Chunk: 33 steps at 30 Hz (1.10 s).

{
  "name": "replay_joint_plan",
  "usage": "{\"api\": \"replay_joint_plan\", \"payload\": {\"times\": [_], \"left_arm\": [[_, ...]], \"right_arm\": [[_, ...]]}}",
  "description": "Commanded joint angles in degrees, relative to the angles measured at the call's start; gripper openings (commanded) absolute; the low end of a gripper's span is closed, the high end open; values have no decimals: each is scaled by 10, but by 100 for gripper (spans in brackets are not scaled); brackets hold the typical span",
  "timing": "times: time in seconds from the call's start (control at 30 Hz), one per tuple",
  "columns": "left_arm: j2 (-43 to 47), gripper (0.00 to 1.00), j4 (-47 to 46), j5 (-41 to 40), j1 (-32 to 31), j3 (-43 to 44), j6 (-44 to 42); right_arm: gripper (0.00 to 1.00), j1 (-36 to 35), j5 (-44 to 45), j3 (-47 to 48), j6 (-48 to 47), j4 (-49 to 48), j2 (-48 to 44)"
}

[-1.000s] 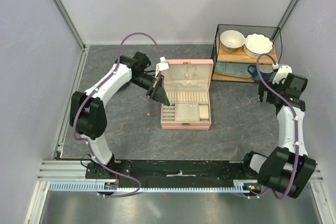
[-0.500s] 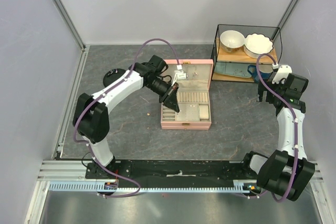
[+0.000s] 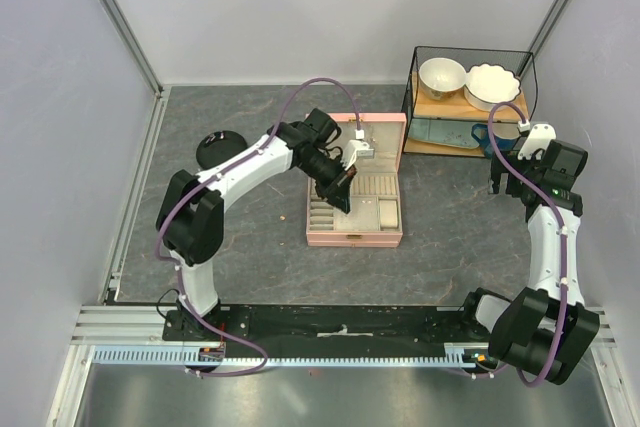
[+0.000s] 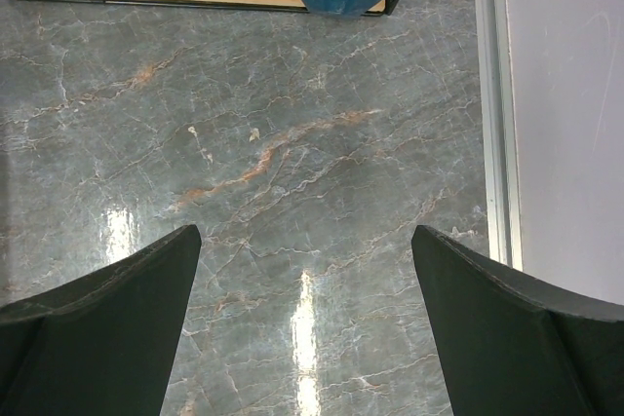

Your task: Organize the mixed jewelry

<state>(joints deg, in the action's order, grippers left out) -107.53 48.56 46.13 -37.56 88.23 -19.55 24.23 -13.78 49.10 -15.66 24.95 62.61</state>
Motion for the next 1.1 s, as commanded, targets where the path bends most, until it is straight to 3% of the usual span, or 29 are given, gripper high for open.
{"api": "replay_joint_plan", "payload": {"times": [0.0,0.23,0.53,0.67,0.8,0.93,1.07], "left_arm": [[21,2,-18,-61,-6,-2,-19],[127,2,0,-167,-2,-81,-88],[231,1,57,-218,57,-135,-161],[241,2,86,-222,105,-157,-213],[218,2,130,-207,174,-162,-327],[216,2,94,-257,225,-204,-408],[207,1,64,-279,228,-245,-445]], "right_arm": [[98,3,-14,0,-2,-7,-12],[98,3,-15,-1,-2,-7,-9],[98,3,-15,0,1,-6,-9],[98,3,-17,0,1,-7,-8],[98,3,-18,2,1,-6,-6],[98,3,-19,0,0,-7,-4],[98,3,-19,1,-1,-7,-1]]}}
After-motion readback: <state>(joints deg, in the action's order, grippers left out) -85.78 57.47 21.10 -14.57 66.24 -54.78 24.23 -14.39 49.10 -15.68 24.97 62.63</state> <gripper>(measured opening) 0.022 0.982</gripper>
